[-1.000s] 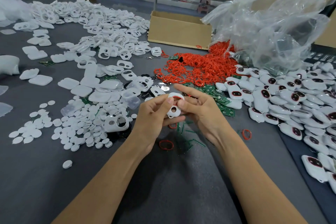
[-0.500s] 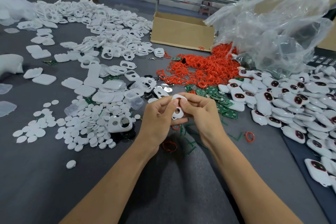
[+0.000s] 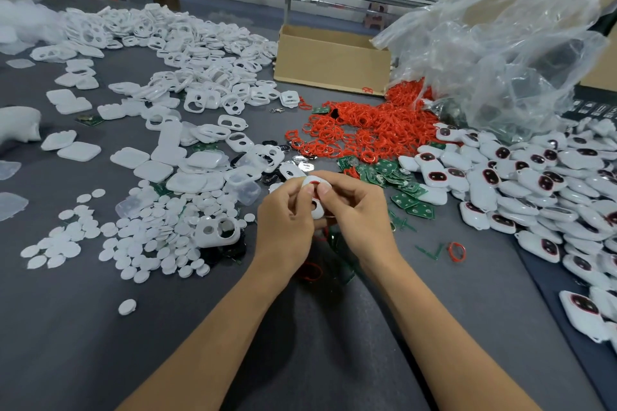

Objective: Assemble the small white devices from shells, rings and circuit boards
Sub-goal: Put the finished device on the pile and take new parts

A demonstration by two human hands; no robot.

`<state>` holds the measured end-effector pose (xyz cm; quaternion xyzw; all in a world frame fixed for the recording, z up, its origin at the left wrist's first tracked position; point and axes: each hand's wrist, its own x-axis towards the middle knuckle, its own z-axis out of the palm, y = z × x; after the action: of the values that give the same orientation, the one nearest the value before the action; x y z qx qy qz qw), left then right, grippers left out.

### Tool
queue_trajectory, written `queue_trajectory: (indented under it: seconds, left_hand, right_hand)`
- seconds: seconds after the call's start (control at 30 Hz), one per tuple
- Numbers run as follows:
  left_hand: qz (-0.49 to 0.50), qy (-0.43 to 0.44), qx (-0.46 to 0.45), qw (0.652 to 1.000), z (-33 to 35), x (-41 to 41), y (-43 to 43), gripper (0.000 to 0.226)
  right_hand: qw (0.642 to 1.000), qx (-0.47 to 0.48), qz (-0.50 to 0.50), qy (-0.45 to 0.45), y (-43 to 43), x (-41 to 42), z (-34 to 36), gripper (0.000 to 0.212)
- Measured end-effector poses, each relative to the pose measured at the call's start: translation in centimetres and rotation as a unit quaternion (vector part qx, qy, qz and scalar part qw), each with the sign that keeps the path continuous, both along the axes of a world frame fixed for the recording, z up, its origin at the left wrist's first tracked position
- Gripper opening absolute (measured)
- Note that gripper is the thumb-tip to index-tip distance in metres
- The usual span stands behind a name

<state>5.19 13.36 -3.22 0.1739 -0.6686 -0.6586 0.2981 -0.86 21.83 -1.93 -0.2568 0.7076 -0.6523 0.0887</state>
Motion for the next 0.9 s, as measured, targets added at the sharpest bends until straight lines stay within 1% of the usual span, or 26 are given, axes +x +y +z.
queue_trajectory:
  seconds: [0.03,0.1,0.17,0.27,0.37,0.6,0.73,0.83,0.9]
  left_hand:
    - [-0.007,0.002,0.022,1.000,0.0,0.1,-0.2,0.028]
    - [-0.039,0.013,0.072,0.997,0.3,0.3,-0.2,0.023]
    - [-0.069,0.023,0.096,0.993,0.6,0.5,-0.1,0.020]
    - [-0.078,0.032,0.087,0.993,0.7,0.6,0.1,0.021]
    - [-0.061,0.030,0.075,0.995,0.5,0.5,0.0,0.021]
    - [-0.046,0.019,0.073,0.996,0.4,0.6,-0.2,0.021]
    - [-0.056,0.015,0.032,0.998,0.4,0.7,0.1,0.020]
    - [-0.057,0.013,0.027,0.998,0.2,0.7,0.1,0.020]
    - [-0.061,0.006,0.040,0.997,0.2,0.6,0.1,0.020]
  right_hand:
    - [1.000,-0.013,0.023,-0.018,0.1,0.0,0.1,0.022]
    - [0.998,-0.028,0.047,-0.031,0.4,-0.1,0.5,0.025]
    - [0.996,-0.044,0.058,-0.044,0.6,-0.1,0.7,0.024]
    - [0.993,-0.061,0.068,-0.069,0.6,-0.2,0.8,0.024]
    - [0.991,-0.073,0.072,-0.088,0.5,-0.2,0.8,0.024]
    - [0.993,-0.054,0.085,-0.067,0.8,-0.2,0.8,0.024]
    - [0.992,-0.071,0.052,-0.093,1.0,-0.4,0.9,0.016]
    - [0.994,-0.064,0.027,-0.080,1.1,-0.4,0.9,0.014]
    - [0.997,-0.047,0.010,-0.056,0.9,-0.4,0.9,0.014]
